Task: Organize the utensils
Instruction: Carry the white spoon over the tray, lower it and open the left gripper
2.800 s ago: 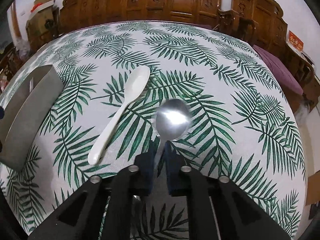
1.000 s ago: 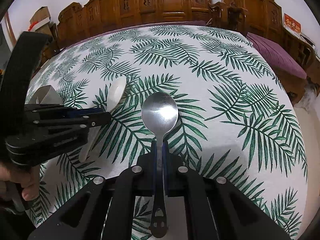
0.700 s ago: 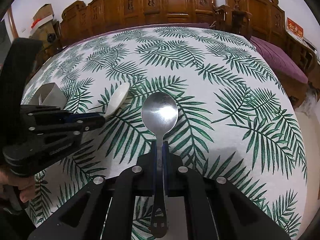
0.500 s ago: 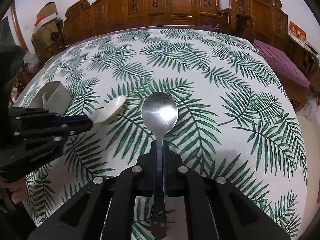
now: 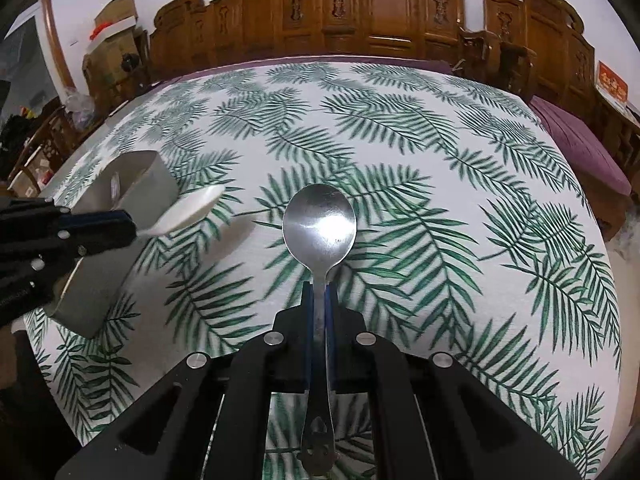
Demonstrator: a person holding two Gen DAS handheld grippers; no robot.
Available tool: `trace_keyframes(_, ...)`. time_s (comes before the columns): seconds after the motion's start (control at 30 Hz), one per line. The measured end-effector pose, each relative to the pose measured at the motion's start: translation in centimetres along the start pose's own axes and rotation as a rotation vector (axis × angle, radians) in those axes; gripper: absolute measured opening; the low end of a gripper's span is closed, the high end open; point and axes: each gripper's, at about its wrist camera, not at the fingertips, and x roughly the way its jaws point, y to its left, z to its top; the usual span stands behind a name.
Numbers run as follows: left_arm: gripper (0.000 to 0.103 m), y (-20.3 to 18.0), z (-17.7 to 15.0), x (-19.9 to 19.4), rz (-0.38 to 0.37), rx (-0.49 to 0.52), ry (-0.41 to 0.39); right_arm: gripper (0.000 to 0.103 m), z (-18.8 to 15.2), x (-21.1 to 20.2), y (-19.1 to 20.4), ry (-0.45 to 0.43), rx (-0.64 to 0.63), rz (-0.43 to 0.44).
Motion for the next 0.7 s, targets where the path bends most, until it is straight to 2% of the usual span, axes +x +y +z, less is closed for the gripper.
trace_keyframes(0.37, 0.006, 4.9, -1.6, -4.4, 0.045, -0.053, -0.06, 0.007, 0.3, -0.9, 3.7, -0.023, -0.066, 0.029)
trace_keyframes(0.7, 0.006, 9.1, -2.5, -2.7, 0.095, -0.143, -0.035, 0.007, 0.4, -1.3, 5.6, -0.031, -0.096, 0.045)
